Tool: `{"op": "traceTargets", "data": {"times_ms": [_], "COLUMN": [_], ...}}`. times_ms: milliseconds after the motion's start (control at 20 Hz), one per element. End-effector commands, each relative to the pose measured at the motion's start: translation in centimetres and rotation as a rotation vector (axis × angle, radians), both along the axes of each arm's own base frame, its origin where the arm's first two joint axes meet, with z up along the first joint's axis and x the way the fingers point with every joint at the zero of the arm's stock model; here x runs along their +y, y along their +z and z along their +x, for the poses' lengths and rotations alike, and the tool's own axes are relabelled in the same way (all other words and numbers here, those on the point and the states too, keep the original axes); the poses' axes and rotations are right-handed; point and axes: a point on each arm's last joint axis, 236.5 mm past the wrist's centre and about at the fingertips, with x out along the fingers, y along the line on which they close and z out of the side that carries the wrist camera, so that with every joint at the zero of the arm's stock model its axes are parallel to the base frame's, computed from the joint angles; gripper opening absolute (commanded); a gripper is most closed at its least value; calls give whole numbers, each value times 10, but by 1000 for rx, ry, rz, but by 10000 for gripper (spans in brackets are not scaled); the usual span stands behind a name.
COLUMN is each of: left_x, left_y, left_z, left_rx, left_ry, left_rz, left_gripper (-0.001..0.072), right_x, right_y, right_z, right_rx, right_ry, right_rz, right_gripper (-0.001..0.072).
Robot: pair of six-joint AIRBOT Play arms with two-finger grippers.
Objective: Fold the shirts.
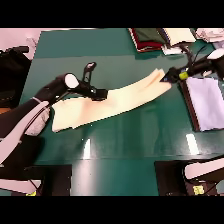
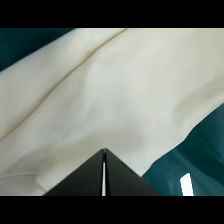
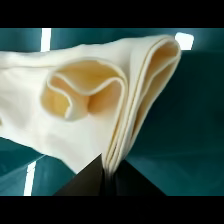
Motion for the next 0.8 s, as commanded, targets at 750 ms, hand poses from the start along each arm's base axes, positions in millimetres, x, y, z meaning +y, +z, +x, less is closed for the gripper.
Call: {"op": "traceTargets", "data": {"times_ms": [750], "left_x": [-29], "left_y": [-14], "left_z": [24], "left_rx": [20], "left_ry": [-132], "left_rz": [86], "left_gripper": [24], "right_x": [194], "right_y": [201], "right_z": [-58], "right_rx": [-413], "right_ry": [274], "right_rz": [80], "right_gripper": [16]}}
